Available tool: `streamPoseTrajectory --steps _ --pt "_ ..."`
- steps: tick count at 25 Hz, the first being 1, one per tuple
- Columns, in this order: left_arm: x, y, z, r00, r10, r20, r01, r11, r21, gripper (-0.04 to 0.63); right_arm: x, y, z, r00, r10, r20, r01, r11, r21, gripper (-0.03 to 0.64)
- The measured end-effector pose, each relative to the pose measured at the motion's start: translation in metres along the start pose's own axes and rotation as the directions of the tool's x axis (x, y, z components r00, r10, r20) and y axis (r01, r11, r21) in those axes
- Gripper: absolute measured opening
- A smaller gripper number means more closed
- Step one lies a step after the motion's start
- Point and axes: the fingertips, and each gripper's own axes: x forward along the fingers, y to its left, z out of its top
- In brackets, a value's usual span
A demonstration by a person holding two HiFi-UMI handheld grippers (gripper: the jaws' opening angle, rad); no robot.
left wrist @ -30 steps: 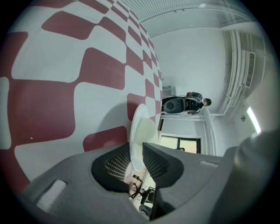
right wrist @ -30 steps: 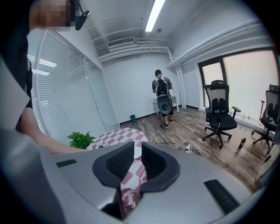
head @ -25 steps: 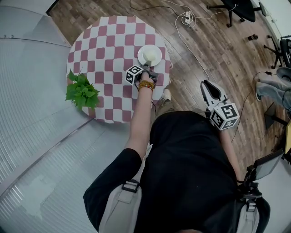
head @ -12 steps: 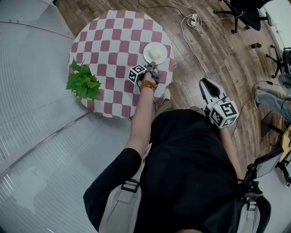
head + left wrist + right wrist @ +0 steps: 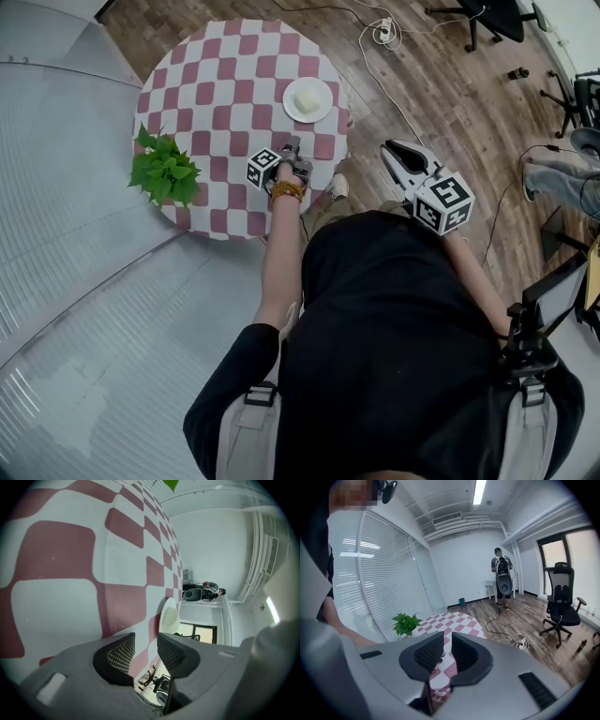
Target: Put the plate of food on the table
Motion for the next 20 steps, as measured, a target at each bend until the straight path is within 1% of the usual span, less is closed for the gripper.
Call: streamPoseTrajectory --steps 4,8,11,15,17,20 --pt "-0.041 0.021 0.011 0.998 -0.015 0.058 0.017 1.0 -0.022 0.13 0.021 0.028 -0.006 0.995 0.091 -0.03 -0.091 0.996 -0.017 0.058" --pt "-0.066 0.037 -0.004 0.996 -0.029 0.089 0.032 0.999 -0.035 0.13 0.034 0.049 -0.009 0.984 0.163 -0.077 -0.167 0.984 -0.057 0.058" --pt "-0.086 0.052 -0.016 0.993 -0.013 0.117 0.015 1.0 -0.017 0.13 0.047 0.07 -0.01 0.967 0.23 -0.107 -0.24 0.967 -0.087 0.058" --pt "-0.111 0.073 -0.03 0.988 -0.017 0.153 0.028 0.997 -0.069 0.13 0.058 0.097 -0.011 0.941 0.312 -0.133 -0.328 0.938 -0.113 0.058" --pt "-0.123 0.081 -0.033 0.982 -0.003 0.19 0.02 0.996 -0.089 0.13 0.059 0.105 -0.009 0.93 0.341 -0.14 -0.358 0.925 -0.128 0.058" --pt "-0.143 0.081 -0.028 0.967 0.014 0.254 0.004 0.998 -0.067 0.13 0.061 0.114 -0.004 0.916 0.375 -0.144 -0.394 0.907 -0.149 0.058"
